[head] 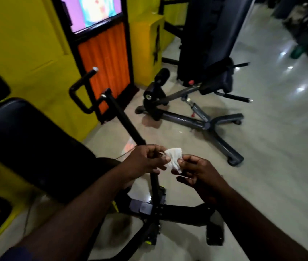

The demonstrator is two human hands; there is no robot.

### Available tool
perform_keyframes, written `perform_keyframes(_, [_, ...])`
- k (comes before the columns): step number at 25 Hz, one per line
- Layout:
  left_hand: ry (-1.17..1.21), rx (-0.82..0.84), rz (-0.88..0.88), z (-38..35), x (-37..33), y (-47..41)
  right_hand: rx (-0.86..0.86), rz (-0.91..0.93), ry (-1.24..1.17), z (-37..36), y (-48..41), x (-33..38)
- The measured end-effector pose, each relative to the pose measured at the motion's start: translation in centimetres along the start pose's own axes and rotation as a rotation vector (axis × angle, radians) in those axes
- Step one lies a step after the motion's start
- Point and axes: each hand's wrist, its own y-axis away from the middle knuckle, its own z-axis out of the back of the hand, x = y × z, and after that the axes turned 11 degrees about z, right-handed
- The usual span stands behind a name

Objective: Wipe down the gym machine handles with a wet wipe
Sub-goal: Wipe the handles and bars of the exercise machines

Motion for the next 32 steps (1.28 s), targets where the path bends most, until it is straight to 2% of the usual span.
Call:
perform_keyframes(5, [0.099,-0.011,0.067,-15.6,-2.6,-7.5,-0.116,0.054,0.067,16.6,1.7,2.2])
perform_keyframes(9, [0.053,0.001,0.090,-24.1,-4.3,-12.5,-0.279,0.008,0.005,27.2,2.7,3.9])
perform_keyframes(11, [-0.025,0.037,0.059,-27.3,-4.8,-14.7,-0.303,-0.013,-0.025,31.1,2.9,4.5])
perform_keyframes(13, [-0.286,0.046,-0.105,-29.8,-4.6,-17.0,-0.335,-0.049,-0.106,33.6,2.9,5.0])
perform_keyframes(15, [-0.598,0.038,-0.332,-32.1,-3.8,-19.6,-0.394,-0.080,-0.290,35.8,2.4,5.7])
perform_keyframes(17, [-0.700,0.030,-0.474,-34.5,-3.2,-21.7,-0.423,-0.076,-0.400,38.1,1.5,7.1])
perform_keyframes(25, [-0.387,0.014,-0.425,-39.5,-8.8,-28.4,-0.299,-0.028,-0.252,43.4,-6.2,13.7])
perform_keyframes(27, [-0.286,0.021,-0.301,-39.3,-10.0,-31.4,-0.312,-0.010,-0.281,44.9,-10.0,14.8])
perform_keyframes(29, [-0.076,0.031,-0.106,-39.4,-11.1,-34.1,-0.297,-0.037,-0.214,46.1,-13.8,15.2])
perform_keyframes(31, [0.106,0.015,0.029,-39.2,-11.9,-37.0,-0.181,-0.147,-0.055,47.0,-17.8,14.8])
perform_keyframes(32, [0.135,-0.004,0.043,-38.9,-12.4,-38.4,-0.131,-0.182,0.003,47.2,-19.7,14.9])
